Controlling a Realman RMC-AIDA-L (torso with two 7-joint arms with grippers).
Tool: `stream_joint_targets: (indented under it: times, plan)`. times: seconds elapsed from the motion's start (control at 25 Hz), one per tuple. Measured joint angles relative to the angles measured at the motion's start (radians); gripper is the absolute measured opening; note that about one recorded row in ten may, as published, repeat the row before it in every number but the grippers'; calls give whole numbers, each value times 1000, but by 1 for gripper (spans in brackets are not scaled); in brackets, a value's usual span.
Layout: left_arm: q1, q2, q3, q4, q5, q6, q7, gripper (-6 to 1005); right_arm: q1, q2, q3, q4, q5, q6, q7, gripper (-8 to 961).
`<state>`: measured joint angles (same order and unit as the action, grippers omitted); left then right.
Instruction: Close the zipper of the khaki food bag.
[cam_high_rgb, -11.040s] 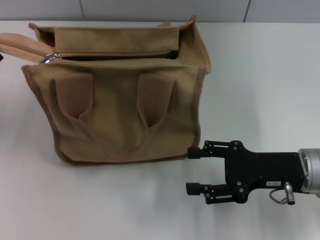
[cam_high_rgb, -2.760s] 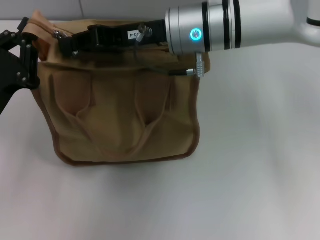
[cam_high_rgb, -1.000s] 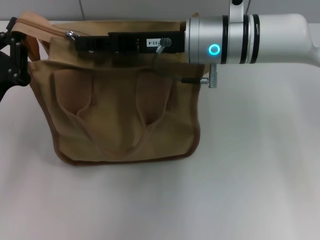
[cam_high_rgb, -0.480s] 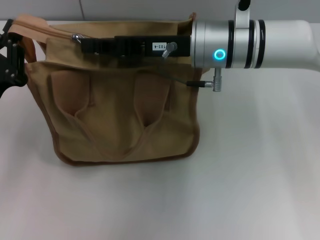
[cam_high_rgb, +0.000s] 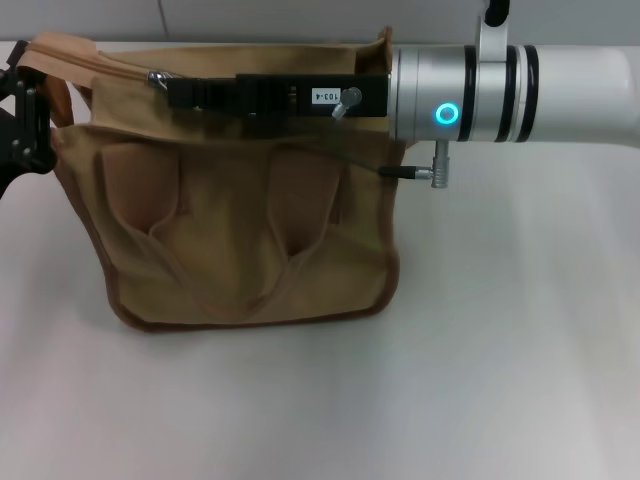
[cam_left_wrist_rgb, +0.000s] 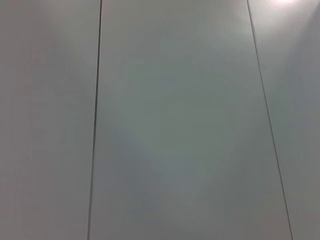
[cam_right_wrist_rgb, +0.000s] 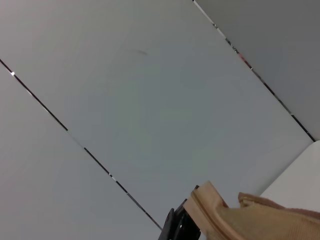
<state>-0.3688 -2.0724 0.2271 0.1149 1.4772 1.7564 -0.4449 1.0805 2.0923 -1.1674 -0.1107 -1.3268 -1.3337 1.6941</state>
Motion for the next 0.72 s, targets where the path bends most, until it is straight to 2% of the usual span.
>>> stream_joint_targets:
  times: [0.72]
  plan:
    - [-2, 0, -10, 0, 0, -8, 0, 35, -47, 0, 1, -34, 0, -18, 0, 9]
